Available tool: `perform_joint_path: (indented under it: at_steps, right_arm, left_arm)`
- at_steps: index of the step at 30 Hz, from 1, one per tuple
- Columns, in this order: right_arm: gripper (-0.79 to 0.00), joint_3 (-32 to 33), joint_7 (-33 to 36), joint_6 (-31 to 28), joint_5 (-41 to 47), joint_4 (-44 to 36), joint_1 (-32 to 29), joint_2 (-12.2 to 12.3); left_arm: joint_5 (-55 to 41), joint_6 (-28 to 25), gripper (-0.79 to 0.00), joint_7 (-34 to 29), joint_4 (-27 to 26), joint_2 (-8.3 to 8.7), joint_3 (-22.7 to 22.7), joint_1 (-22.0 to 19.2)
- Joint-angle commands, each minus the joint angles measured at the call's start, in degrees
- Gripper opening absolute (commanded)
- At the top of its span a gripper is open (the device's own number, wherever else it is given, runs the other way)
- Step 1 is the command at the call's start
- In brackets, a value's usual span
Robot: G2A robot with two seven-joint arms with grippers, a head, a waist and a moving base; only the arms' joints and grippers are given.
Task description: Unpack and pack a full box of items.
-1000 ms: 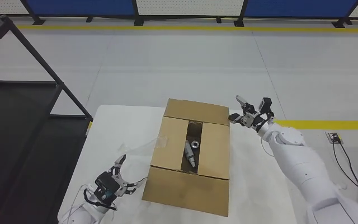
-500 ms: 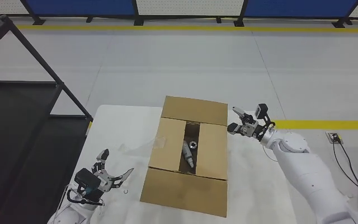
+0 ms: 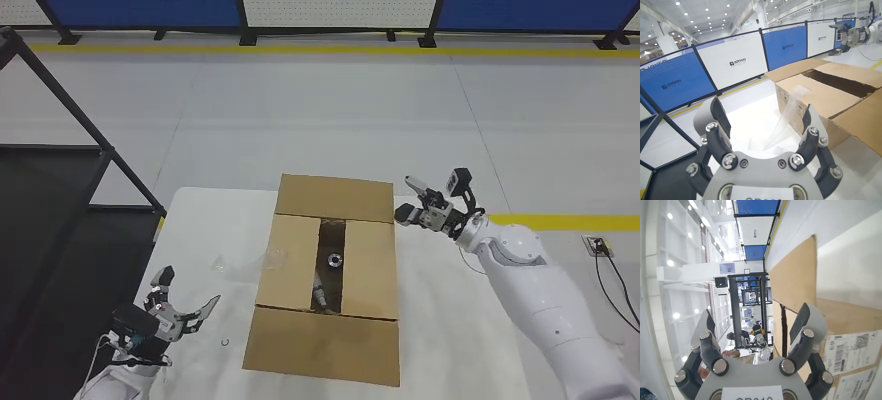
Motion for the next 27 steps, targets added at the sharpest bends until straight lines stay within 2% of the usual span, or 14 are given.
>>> perform_joint_path:
  at_steps: [1,6,11,20,27]
  right_arm:
    - [0.000,-0.1,1.0,0.6,-1.8,-3.0,-0.5,0.2]
    - [0.000,-3.6,-1.0,6.3,-7.8,-9.1,-0.7,-0.8]
    - [0.000,-8.6,-2.4,10.2,-12.2,-9.9,0.3,-2.8]
    - [0.000,-14.8,-3.9,10.9,-15.4,-8.3,2.2,-6.8]
    - [0.000,-17.4,-4.2,10.5,-15.7,-4.8,3.9,-9.7]
  left_arm:
    - [-1.2,0.9,0.000,-0.9,0.6,0.00,-0.8,0.0]
    - [-1.2,4.6,0.000,-3.8,2.5,-0.09,-1.5,-0.1]
    - [1.6,7.5,0.000,-5.9,4.5,-0.15,-0.7,-0.1]
    - [3.8,5.8,0.000,-8.3,7.1,-0.25,2.0,-1.1]
    - [8.4,8.8,0.000,-11.0,9.7,-0.98,8.0,-5.3]
